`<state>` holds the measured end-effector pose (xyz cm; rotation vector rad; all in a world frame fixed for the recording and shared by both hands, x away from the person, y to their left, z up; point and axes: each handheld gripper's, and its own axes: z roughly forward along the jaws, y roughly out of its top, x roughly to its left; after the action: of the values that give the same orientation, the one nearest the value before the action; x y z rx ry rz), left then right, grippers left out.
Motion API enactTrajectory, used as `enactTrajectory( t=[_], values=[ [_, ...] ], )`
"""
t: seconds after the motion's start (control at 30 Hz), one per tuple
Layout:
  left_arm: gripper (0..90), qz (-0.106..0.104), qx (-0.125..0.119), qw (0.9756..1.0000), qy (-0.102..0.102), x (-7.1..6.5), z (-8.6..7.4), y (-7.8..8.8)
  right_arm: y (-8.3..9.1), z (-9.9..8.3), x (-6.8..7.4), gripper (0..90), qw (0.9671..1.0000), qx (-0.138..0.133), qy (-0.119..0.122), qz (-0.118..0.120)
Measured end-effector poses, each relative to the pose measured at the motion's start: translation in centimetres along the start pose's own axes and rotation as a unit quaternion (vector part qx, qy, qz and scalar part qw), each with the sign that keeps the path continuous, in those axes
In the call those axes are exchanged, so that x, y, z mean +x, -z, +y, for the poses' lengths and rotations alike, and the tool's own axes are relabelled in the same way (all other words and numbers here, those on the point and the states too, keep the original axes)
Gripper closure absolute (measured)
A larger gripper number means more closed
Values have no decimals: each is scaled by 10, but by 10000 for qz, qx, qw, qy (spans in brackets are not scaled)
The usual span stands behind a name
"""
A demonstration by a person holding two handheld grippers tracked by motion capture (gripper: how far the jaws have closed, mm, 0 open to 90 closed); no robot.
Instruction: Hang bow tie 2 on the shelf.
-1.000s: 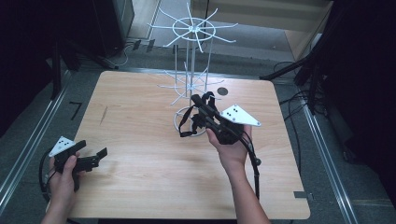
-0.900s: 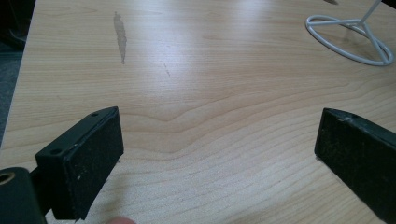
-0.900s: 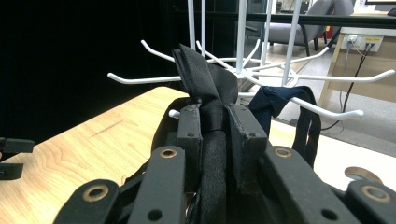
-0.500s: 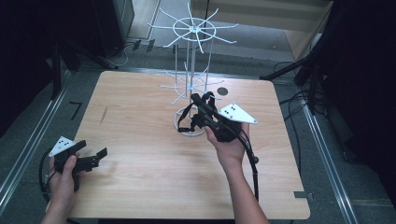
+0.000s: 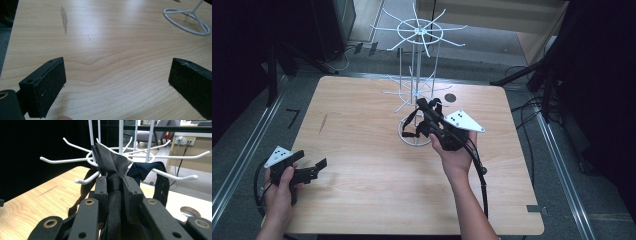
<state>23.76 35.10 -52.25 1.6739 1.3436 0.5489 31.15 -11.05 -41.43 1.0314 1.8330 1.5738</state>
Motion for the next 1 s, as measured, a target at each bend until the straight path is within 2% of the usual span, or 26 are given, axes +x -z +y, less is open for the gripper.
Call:
enactTrajectory(
  t=[0.2, 0.43, 1.0],
  values=[
    [16, 0, -1, 10000, -3, 0, 0, 0, -1, -1, 0, 752, 10000, 19, 12, -23],
    [16, 7, -5, 10000, -4, 0, 0, 0, 0, -6, -1, 676, 9999, 60, -42, -87],
    [17, 21, 4, 10000, -17, 0, 0, 0, 17, -19, -12, 579, 9998, 113, -131, -103]
  ],
)
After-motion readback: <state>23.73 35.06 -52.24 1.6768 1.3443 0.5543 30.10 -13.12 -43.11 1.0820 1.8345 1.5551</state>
